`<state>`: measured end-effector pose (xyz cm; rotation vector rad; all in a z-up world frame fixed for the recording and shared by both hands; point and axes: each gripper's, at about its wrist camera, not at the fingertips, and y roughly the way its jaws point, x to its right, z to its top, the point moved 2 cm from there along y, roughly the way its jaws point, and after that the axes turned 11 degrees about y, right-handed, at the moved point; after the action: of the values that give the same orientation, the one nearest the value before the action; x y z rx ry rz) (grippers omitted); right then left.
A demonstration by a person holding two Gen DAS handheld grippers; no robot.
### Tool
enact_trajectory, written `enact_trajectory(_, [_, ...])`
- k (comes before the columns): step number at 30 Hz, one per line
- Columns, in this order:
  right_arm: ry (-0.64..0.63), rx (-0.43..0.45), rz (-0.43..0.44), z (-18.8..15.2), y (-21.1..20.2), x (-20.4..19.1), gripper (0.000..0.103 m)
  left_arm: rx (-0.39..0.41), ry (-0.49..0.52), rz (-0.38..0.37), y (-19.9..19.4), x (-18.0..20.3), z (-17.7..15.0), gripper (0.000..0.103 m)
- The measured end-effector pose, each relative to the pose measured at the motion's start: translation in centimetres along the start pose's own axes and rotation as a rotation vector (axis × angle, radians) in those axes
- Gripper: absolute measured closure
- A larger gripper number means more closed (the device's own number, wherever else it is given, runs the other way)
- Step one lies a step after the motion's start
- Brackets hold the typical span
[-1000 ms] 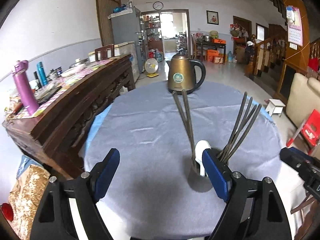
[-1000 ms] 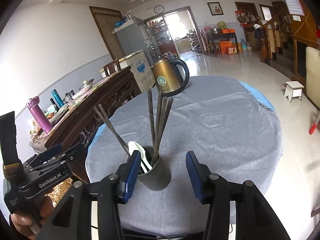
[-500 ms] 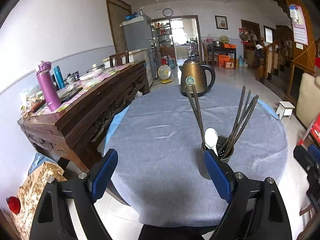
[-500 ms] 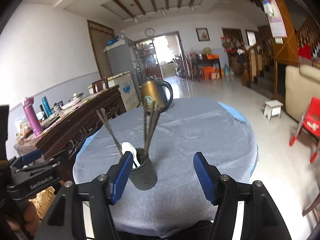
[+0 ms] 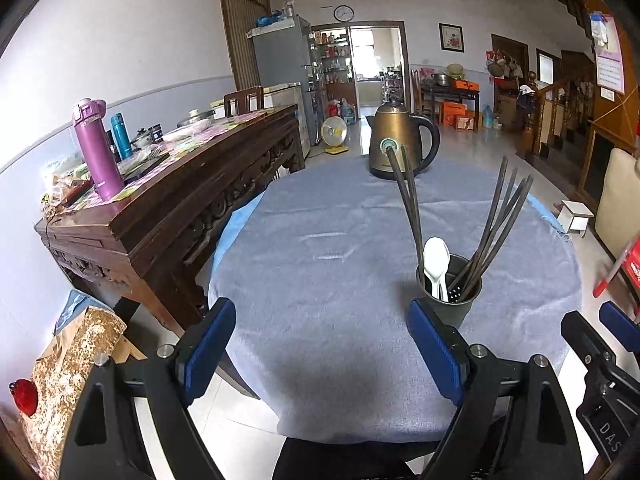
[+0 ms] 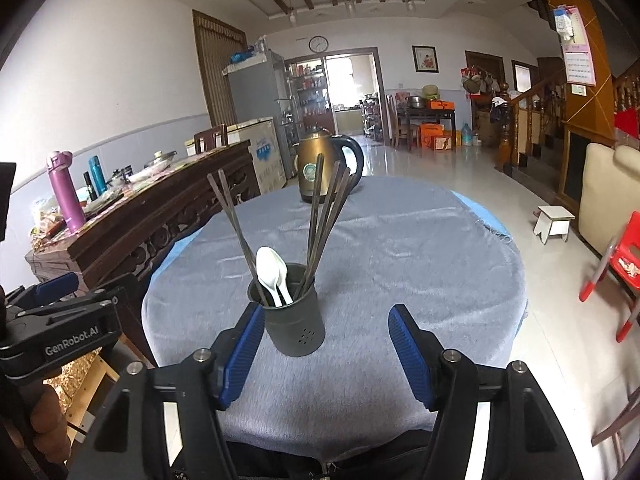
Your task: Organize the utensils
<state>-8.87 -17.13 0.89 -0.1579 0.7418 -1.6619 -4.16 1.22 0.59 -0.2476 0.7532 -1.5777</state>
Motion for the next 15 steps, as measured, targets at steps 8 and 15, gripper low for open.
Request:
enact_trajectory(8, [0.0, -0.008, -0.002, -0.1, 0.34, 0.0, 0.035, -0.007, -0.007, 0.012, 0.15, -0.08, 0.02, 0.015])
enact_trajectory(15, [0.001, -0.009, -0.001, 0.0, 0.44, 0.03, 0.034, -0.019, 0.004, 0.007, 0.29, 0.14, -0.09, 0.015])
